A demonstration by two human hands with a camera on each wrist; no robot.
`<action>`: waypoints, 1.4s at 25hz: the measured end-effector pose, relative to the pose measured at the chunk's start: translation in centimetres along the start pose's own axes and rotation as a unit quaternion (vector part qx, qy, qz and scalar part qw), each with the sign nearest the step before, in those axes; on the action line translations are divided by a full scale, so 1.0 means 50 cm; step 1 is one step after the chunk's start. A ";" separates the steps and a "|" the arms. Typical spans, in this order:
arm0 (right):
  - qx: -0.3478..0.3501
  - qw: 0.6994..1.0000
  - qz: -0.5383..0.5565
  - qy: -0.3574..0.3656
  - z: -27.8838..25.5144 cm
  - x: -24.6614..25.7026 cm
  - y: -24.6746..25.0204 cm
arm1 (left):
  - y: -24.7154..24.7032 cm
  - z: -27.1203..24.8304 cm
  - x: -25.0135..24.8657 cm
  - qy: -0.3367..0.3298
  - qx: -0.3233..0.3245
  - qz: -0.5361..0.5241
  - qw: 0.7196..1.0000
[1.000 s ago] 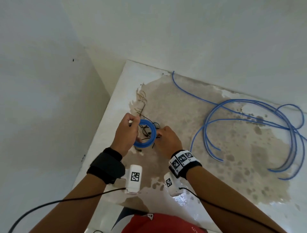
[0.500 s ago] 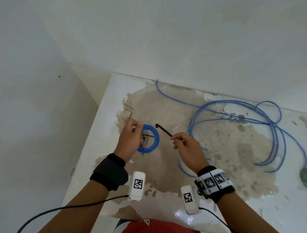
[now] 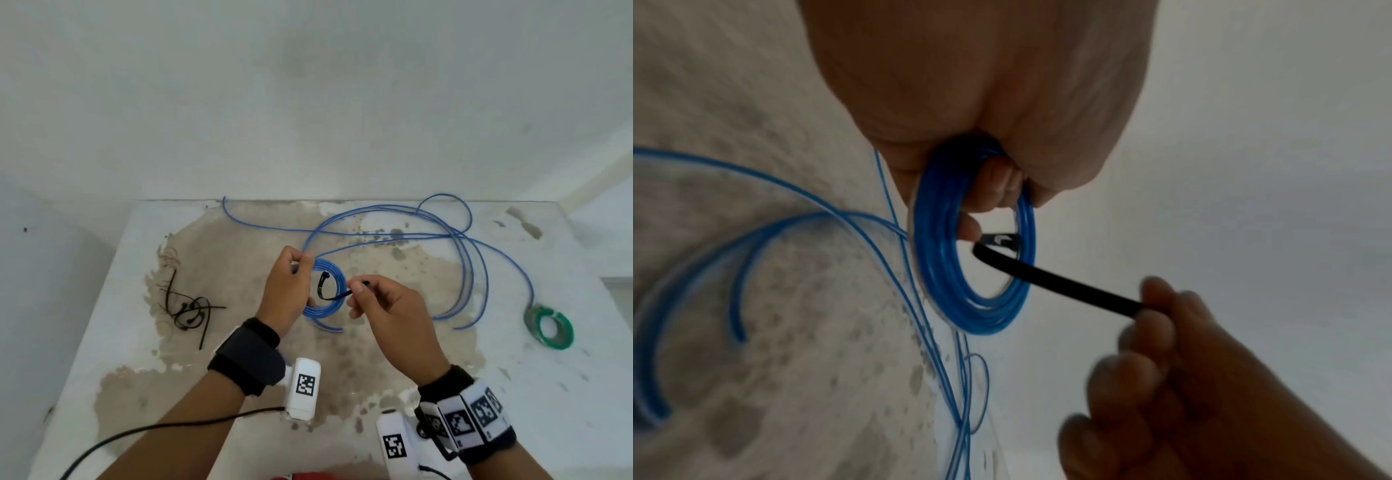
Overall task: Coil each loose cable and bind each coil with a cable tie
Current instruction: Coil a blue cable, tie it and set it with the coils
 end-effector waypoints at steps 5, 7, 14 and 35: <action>-0.003 1.000 0.012 0.027 0.020 -0.033 0.127 | -0.154 -0.043 -0.037 -0.004 -0.017 -0.009 1.000; -0.007 0.999 0.013 0.042 0.024 -0.037 0.169 | -0.198 -0.053 -0.038 0.008 -0.028 -0.016 0.999; -0.002 0.997 -0.005 0.077 0.027 -0.043 0.245 | -0.273 -0.054 -0.040 0.048 -0.047 -0.036 0.997; -0.037 0.983 0.136 -0.118 0.056 -0.044 0.293 | -0.354 -0.103 -0.144 -0.078 -0.032 0.029 0.996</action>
Point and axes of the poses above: each hand's wrist, its own z-axis towards the middle knuckle, its own y-axis out of the back of the hand, x = y × z, the point moved 8 cm from there along z, towards the middle knuckle, and after that the axes turned 4 degrees about y, right-handed, at the moved point
